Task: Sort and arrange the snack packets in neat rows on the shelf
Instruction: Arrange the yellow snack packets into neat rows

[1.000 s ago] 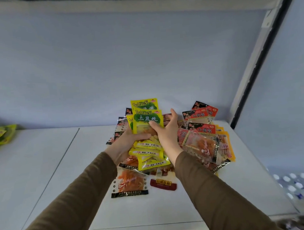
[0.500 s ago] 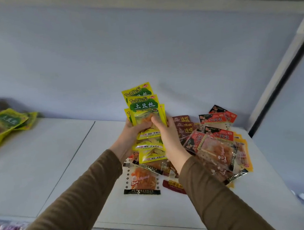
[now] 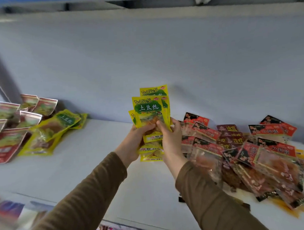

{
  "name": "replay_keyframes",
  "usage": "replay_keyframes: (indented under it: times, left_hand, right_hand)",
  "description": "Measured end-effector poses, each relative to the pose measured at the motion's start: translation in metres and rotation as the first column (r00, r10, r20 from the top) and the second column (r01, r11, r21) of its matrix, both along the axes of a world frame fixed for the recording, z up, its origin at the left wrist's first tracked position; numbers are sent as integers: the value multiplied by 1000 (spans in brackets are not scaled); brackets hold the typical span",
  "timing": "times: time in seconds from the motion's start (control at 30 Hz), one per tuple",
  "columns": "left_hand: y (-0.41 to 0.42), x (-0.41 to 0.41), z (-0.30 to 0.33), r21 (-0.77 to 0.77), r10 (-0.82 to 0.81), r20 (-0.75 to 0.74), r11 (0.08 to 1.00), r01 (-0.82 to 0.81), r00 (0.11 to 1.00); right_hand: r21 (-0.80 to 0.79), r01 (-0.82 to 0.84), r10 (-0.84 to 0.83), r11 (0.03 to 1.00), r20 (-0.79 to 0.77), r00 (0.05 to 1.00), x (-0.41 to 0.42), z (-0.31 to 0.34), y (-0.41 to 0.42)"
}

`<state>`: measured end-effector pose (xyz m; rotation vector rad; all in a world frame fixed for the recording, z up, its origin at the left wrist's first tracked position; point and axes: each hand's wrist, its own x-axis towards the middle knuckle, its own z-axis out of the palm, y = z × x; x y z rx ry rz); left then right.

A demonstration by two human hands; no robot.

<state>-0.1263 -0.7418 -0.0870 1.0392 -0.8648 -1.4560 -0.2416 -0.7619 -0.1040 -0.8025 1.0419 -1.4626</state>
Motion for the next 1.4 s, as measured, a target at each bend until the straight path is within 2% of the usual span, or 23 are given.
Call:
replay_keyframes:
  times: [0.1,0.23,0.37,0.43,0.5,0.53,0.57,0.63,0.7,0.73,0.8,0.9,1.0,1.17,1.27,1.4]
  left_hand:
    - [2,63,3,50,69,7,996,-69,998]
    - [6,164,11,81,185,102,978,-193,977]
    - [2,253,5,117,193,180,969,-216,965]
    - [-2,289,-1,145,159,230,970,-195,960]
    - [-7,314,-8,155,107,308,975,-161,945]
    - [-9,323,-11,159,81,330,977,-140,941]
    - [-11,330,-15,169,75,349,975,-141,934]
    - [-16,341,-20,213,54,367,967,-140,929]
    - [-19,350,-24,272,-26,372,959,-82,928]
    - [-20,352,-22,287,-87,395,958,-32,914]
    - [-23,353,-19,274,-130,470,962,-4,873]
    - [-30,352,-19,227,-90,585,972,-57,806]
    - [-40,358,-23,197,-66,597,978,-66,799]
    - [-42,353,-19,214,-193,576,973,81,794]
    - [-43,356,-20,181,-201,578,977,116,791]
    - [-43,366,-20,109,-102,741,994,31,663]
  right_hand:
    - [38,-47,44,998,85,995,71,-4,-2]
    - [90,-114,93,989,214,972,178,-11,-3]
    - [138,-118,82,983,242,967,269,-26,-7]
    - [161,-104,72,981,193,979,301,-34,-8]
    - [171,-105,100,980,41,994,323,-44,-11]
    - [176,-108,125,979,-93,988,329,-47,-12]
    - [183,-106,150,977,-246,958,333,-51,-15]
    - [215,-89,190,972,-513,837,335,-56,-20]
    - [199,-71,185,977,-648,738,333,-58,-25]
    - [186,-74,181,980,-661,728,331,-58,-26]
    - [169,-92,178,981,-616,768,330,-60,-26]
    - [164,-107,172,981,-462,870,328,-61,-19]
    - [134,-69,115,989,-369,922,325,-62,-14]
    - [141,-167,201,976,-278,939,338,-57,-13]
    - [183,-212,251,960,-227,941,342,-54,-14]
    - [156,-219,250,963,-220,943,331,-68,-20]
